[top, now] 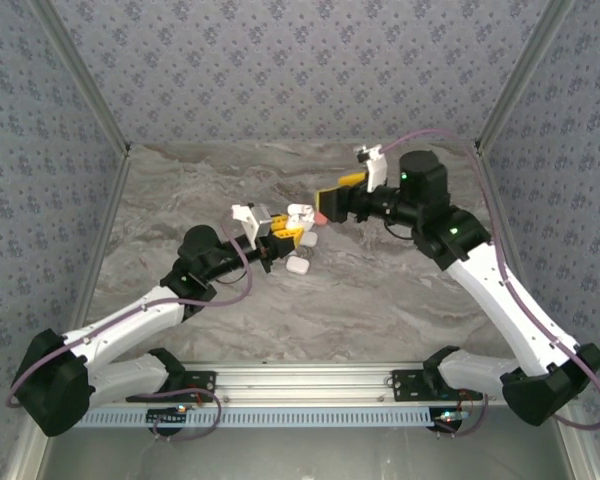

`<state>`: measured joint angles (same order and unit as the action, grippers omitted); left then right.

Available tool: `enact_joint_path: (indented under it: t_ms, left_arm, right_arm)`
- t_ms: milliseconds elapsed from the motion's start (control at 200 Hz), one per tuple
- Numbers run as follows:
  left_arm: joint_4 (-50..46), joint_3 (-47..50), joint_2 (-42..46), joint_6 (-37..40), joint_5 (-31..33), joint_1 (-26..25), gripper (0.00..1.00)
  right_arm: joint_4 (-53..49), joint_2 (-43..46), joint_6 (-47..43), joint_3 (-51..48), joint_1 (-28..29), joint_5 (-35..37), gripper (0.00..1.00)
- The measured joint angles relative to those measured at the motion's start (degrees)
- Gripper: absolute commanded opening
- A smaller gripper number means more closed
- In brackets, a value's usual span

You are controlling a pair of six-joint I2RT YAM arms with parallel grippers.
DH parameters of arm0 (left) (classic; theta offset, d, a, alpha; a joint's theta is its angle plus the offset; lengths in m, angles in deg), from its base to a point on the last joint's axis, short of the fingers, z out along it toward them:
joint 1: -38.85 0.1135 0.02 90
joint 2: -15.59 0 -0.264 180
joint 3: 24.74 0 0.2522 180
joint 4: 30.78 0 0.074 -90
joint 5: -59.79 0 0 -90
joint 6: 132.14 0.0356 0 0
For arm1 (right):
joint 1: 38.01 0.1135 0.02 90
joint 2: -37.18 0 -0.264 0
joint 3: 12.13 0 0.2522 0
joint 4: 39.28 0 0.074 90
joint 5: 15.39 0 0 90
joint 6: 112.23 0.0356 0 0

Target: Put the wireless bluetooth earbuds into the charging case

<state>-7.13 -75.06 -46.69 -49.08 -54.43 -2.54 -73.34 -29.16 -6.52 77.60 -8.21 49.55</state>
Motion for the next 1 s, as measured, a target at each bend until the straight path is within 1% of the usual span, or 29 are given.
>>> enact_joint_path:
  t_ms: [25, 65, 220, 405, 545, 695, 884, 999]
  left_arm:
    - [0.0, -0.6, -0.2, 0.7, 0.0, 0.0, 0.00]
    - [0.2, -1.6, -0.5, 1.7, 0.0, 0.0, 0.00]
    - [1.5, -6.2, -2.0, 5.1, 0.0, 0.0, 0.00]
    - [4.9, -11.3, -4.6, 7.6, -0.9, 0.0, 0.00]
    - [7.7, -14.4, -7.8, 8.0, -1.7, 0.0, 0.00]
    - [10.9, -15.0, -9.8, 7.8, -2.2, 0.0, 0.00]
    - [13.4, -15.0, -10.3, 6.4, -2.4, 0.0, 0.00]
    - [14.2, -15.0, -10.3, 5.7, -2.6, 0.0, 0.00]
  right_arm:
    - [0.1, 0.3, 0.0, 0.5, -0.7, -0.8, 0.97]
    - [0.5, 0.8, 0.0, 1.2, -1.9, -2.0, 1.00]
    - [0.9, 2.1, -0.1, 2.8, -4.5, -6.1, 1.00]
    - [0.9, 2.2, -0.3, 3.5, -4.8, -8.9, 1.00]
    - [0.8, 2.1, -0.3, 4.3, -4.8, -9.0, 1.00]
    - [0.9, 2.1, 0.2, 5.4, -4.8, -9.0, 1.00]
    - [0.8, 1.3, 1.7, 7.3, -4.9, -8.5, 1.00]
    - [0.6, 0.2, 3.1, 9.0, -4.9, -7.0, 1.00]
